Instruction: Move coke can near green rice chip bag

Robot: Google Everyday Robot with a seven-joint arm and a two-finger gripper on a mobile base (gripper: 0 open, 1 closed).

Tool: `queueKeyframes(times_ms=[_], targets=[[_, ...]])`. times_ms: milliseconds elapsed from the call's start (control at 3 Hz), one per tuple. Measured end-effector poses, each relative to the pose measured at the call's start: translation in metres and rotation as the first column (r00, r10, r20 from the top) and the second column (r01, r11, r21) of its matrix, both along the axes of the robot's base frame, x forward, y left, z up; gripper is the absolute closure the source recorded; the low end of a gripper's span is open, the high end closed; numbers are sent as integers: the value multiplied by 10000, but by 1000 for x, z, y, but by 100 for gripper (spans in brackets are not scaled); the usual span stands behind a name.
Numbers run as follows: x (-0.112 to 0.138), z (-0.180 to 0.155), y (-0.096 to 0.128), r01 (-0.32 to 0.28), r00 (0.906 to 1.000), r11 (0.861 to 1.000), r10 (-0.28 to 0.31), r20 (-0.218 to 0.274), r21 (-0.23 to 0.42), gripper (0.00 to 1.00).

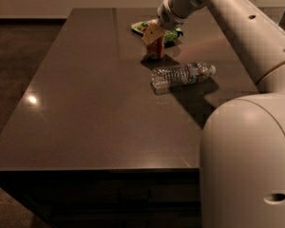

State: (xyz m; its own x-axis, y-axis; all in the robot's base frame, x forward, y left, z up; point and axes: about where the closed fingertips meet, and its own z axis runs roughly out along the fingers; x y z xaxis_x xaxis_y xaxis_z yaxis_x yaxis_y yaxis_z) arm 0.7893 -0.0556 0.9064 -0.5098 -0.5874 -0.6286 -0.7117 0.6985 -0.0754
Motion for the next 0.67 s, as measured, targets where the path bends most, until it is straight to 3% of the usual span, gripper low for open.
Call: queueKeyframes(times_ms=[667], targets=[[2, -6, -19, 355, 9993, 9994, -356, 72, 59, 17]])
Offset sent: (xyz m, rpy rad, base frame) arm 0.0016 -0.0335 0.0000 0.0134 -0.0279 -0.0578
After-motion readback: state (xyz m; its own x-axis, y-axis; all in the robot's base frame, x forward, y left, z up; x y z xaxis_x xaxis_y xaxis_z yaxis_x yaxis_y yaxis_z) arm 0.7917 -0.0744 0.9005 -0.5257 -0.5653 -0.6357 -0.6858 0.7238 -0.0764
